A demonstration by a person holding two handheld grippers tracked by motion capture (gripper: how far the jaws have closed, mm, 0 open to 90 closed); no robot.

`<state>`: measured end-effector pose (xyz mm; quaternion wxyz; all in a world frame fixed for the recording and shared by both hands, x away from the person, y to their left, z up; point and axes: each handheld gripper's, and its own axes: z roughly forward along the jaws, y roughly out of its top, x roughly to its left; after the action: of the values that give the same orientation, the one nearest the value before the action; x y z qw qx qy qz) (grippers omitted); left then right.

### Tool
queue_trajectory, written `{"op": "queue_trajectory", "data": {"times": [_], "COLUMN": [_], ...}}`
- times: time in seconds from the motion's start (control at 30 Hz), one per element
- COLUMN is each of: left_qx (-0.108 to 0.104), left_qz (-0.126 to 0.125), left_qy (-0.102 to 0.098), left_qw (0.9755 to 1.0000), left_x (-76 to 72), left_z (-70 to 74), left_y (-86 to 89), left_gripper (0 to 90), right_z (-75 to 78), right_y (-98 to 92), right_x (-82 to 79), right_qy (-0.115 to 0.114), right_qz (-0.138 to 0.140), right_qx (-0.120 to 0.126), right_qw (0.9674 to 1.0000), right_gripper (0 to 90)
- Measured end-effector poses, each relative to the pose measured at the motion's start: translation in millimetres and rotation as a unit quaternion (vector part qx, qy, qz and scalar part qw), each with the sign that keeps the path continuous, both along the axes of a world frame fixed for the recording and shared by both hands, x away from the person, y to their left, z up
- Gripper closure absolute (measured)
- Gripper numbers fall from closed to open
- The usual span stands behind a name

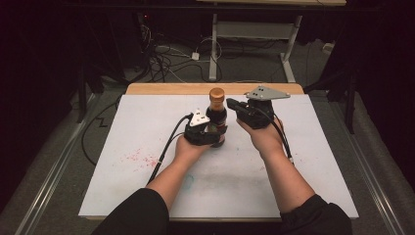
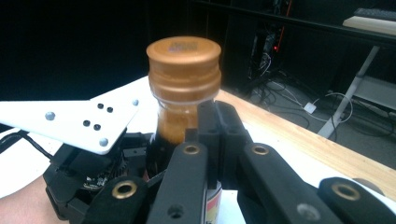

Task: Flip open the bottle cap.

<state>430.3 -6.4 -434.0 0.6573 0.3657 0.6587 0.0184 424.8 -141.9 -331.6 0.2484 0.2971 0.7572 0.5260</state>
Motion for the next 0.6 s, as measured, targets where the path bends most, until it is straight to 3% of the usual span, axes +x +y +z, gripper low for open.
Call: {"op": "queue_trajectory", "data": {"times": [0.6], "left_qx": [0.009], "left_qz": [0.000], "left_qy": [-0.007], "left_qw": [0.9999], "left_x": [-1.1], "left_z": [-1.0], "left_y": [-1.3], "left_gripper": [28.5], "right_z": [15.9], "right_y": [8.0], "right_x": [-1.1], "right_qy": [-0.006], "right_qz": [0.003], "right_qx": [-0.028], "right_qw": [0.9996], "right_gripper": [90.0]}}
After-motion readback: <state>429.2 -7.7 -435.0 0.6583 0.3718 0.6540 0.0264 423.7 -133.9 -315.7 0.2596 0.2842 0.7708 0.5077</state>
